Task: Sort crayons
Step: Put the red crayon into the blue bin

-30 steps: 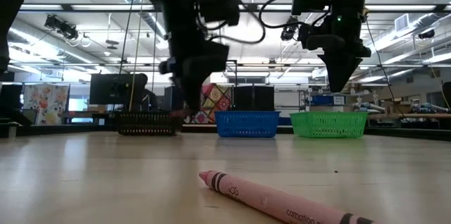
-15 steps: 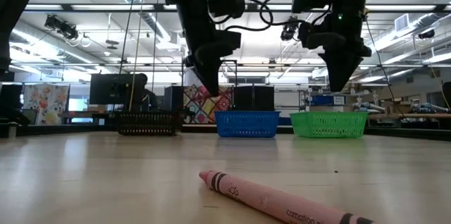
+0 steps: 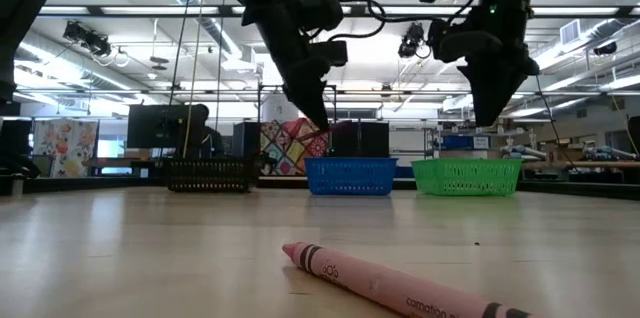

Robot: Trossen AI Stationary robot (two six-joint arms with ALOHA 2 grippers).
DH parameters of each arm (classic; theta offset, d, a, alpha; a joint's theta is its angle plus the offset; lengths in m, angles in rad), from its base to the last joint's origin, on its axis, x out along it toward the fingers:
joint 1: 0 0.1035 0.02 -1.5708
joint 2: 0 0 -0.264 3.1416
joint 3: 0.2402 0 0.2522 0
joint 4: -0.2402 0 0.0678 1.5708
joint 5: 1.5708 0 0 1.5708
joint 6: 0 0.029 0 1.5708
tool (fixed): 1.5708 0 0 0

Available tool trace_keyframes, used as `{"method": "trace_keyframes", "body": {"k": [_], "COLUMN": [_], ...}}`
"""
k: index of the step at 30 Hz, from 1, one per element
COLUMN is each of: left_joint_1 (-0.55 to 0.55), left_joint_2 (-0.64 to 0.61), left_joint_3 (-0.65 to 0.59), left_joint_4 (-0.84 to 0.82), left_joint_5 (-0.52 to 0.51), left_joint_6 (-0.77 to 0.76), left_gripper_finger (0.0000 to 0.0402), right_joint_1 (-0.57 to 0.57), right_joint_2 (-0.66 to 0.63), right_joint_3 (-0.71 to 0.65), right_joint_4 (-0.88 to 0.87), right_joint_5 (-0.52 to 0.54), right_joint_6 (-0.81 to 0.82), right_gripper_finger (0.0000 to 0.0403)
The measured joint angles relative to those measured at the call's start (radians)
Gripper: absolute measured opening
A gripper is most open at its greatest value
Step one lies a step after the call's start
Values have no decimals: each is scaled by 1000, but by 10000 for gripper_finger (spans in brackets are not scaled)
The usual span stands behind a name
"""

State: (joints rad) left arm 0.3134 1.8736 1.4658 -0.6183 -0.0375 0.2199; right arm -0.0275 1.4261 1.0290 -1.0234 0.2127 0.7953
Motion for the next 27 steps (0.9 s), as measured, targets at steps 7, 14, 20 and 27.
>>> {"method": "trace_keyframes", "body": {"k": [7,14,20,27], "left_joint_1": [12,35,64,79], "left_joint_2": [0,39,80,87], "left_joint_3": [0,0,-2,-2], "left_joint_4": [94,178,154,155], "left_joint_5": [69,156,132,119], "left_joint_6": [82,77,33,18], "left_gripper_finger": [21,21,23,69], "right_joint_1": [89,160,208,238], "right_joint_2": [0,0,-1,-1], "right_joint_3": [0,0,0,0], "right_joint_4": [-4,-3,-5,-3], "right_joint_5": [0,2,2,3], "right_joint_6": [99,170,212,244], "right_gripper_finger": [82,82,82,82]}}
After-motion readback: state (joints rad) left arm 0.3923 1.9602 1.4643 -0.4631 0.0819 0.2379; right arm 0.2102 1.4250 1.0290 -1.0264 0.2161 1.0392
